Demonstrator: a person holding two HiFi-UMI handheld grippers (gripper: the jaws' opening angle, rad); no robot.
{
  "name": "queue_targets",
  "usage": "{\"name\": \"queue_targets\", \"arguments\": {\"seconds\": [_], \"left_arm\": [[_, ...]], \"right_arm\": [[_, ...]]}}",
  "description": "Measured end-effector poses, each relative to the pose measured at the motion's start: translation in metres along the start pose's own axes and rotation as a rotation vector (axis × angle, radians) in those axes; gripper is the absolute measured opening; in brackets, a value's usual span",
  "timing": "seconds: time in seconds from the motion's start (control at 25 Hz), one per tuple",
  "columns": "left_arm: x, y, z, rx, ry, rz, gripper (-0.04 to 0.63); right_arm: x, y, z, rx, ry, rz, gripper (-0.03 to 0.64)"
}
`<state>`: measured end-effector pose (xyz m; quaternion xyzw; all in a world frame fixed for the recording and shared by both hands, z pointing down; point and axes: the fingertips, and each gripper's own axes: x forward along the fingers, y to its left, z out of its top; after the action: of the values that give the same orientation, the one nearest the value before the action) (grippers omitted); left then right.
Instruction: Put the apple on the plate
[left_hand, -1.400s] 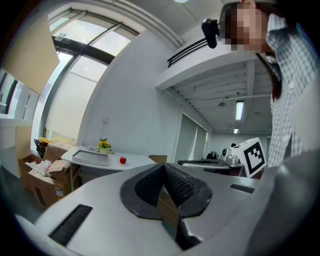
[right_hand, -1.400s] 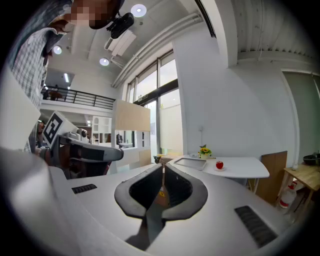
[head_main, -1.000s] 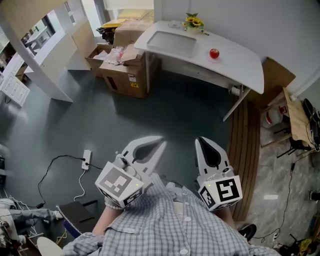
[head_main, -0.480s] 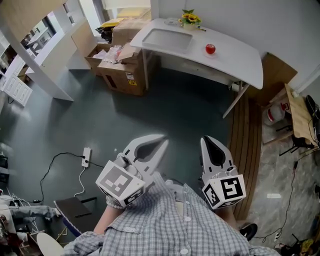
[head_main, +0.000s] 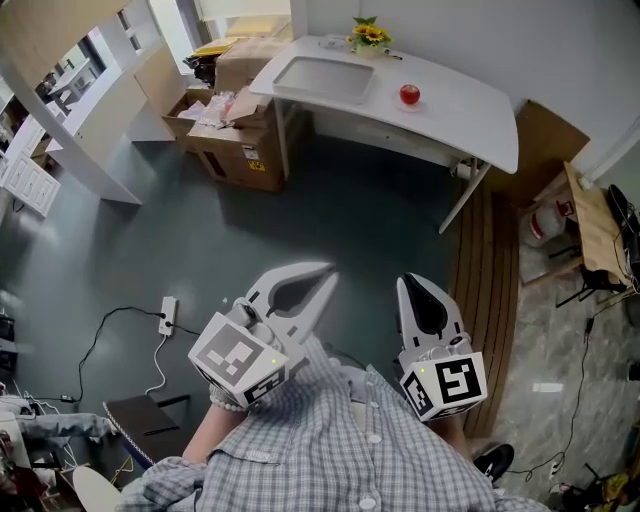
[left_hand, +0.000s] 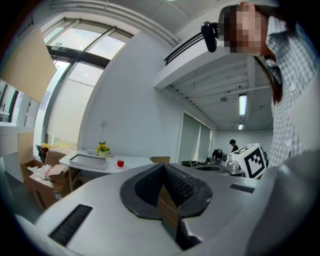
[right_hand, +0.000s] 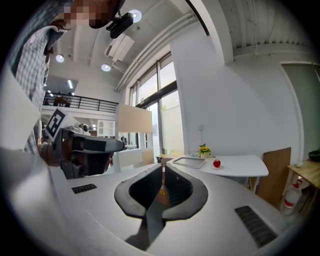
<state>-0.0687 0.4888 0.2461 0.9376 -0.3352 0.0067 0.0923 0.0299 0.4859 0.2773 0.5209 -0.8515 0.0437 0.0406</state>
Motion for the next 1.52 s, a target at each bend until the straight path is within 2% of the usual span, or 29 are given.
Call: {"name": "queue_targets", "arguments": {"seconds": [0.2, 0.56, 0.76, 0.84, 1.04, 1.52], "left_arm": [[0.008, -0.001, -0.003, 0.035, 0.020, -0.022, 0.009], [0.035, 0.026, -0.006, 0.027, 0.038, -0.068, 0.009], [0.053, 0.045, -0.004, -0.044, 0.028, -0.101, 0.009], [0.059, 0.056, 0.003, -0.057, 0.018, -0.104, 0.009], [0.080, 0.086, 0.016, -0.013, 0.007, -0.110, 0.009], [0.118, 0.167, 0.036, -0.022, -0.017, -0.140, 0.009]], "right_arm": [[0.009, -0.010, -0.010, 0.047, 0.039, -0.025, 0.029], [0.033, -0.026, -0.016, 0.075, 0.065, -0.073, 0.029], [0.055, -0.041, -0.019, 0.083, 0.090, -0.091, 0.029], [0.070, -0.043, -0.015, 0.074, 0.088, -0.085, 0.029], [0.106, -0.049, -0.002, 0.057, 0.073, -0.073, 0.029], [0.182, -0.065, 0.018, -0.007, 0.054, -0.110, 0.029]]}}
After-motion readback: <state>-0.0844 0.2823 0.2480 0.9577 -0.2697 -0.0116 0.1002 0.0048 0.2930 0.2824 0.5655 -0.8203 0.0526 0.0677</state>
